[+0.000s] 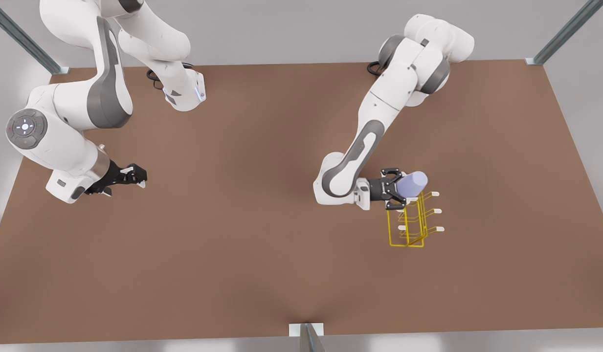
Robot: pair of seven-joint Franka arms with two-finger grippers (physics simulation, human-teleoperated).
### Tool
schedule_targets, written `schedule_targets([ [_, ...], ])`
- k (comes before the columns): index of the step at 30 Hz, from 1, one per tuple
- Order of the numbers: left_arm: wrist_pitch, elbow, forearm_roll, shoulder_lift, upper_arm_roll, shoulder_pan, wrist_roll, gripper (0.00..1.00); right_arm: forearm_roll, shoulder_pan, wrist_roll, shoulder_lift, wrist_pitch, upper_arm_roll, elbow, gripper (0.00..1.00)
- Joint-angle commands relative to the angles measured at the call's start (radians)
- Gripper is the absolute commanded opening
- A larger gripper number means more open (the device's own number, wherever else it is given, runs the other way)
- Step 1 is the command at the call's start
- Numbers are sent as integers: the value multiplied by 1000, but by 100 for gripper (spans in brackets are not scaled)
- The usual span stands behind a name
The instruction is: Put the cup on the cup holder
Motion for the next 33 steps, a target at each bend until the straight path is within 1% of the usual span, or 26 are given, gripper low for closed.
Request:
schedule_targets([
  [1, 9, 0, 0, 7, 0, 0, -53, 72, 1, -3, 0, -1, -2, 1, 0, 100],
  [32, 68, 12, 28, 69, 0, 0, -113, 72, 1, -9, -4, 3, 1, 1, -3, 100],
  [33, 71, 12, 28, 69, 0, 3, -110, 100, 1, -9, -4, 3, 1, 1, -4, 100],
])
